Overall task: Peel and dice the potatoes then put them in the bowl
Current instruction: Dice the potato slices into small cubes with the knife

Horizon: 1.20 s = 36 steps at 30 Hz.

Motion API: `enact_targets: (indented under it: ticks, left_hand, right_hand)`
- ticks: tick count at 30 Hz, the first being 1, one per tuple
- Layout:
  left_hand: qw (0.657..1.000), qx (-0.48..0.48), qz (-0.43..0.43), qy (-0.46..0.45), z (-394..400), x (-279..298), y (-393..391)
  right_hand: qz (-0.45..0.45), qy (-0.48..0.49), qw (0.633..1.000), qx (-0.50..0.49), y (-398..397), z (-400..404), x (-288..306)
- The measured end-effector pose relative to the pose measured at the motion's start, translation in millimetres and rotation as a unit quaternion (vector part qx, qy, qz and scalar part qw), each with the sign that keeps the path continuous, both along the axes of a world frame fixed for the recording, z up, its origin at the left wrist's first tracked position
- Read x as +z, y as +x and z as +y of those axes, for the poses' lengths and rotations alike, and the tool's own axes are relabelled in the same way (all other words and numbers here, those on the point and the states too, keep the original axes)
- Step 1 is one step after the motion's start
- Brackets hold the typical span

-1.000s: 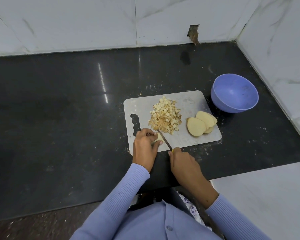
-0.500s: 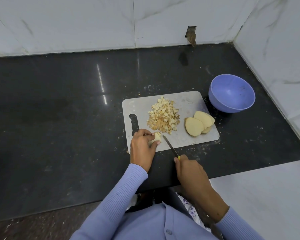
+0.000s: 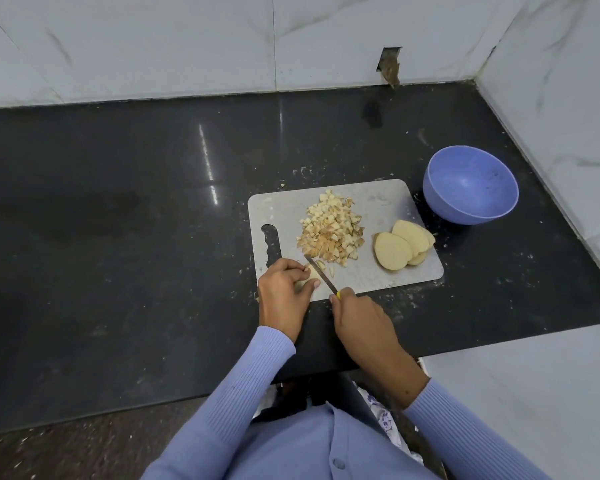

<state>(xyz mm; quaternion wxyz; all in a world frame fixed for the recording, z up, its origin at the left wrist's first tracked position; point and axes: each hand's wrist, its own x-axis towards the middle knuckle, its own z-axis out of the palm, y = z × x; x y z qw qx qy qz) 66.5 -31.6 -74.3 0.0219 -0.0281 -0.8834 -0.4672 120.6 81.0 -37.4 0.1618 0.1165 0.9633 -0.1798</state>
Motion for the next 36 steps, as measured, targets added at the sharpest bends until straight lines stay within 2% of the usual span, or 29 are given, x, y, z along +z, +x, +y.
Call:
enact_targets:
  ticks: [4, 11, 22, 29, 36]
  left_hand:
    - [1.000, 0.002, 0.004, -0.015, 1, -2, -1]
    - [0.999, -0.010, 0.022, -0.022, 0, -2, -1]
    - [1.000, 0.001, 0.025, -0.005, -3, -3, 4]
    - [1.000, 0.004, 0.017, 0.006, -5, -5, 2]
    - [1.000, 0.004, 0.010, 0.011, -5, -3, 1]
  right_hand:
    - [-0.012, 0.036, 0.999, 0.023, 4, 0, 1]
    - [-0.067, 0.040, 0.997, 0.002, 47, 18, 4]
    - [0.040, -0.023, 0.999, -0.005, 26, 12, 9]
    - [0.019, -0.025, 0.999, 0.011, 3, 1, -1]
    - [-0.018, 0.015, 0.999, 0.028, 4, 0, -2]
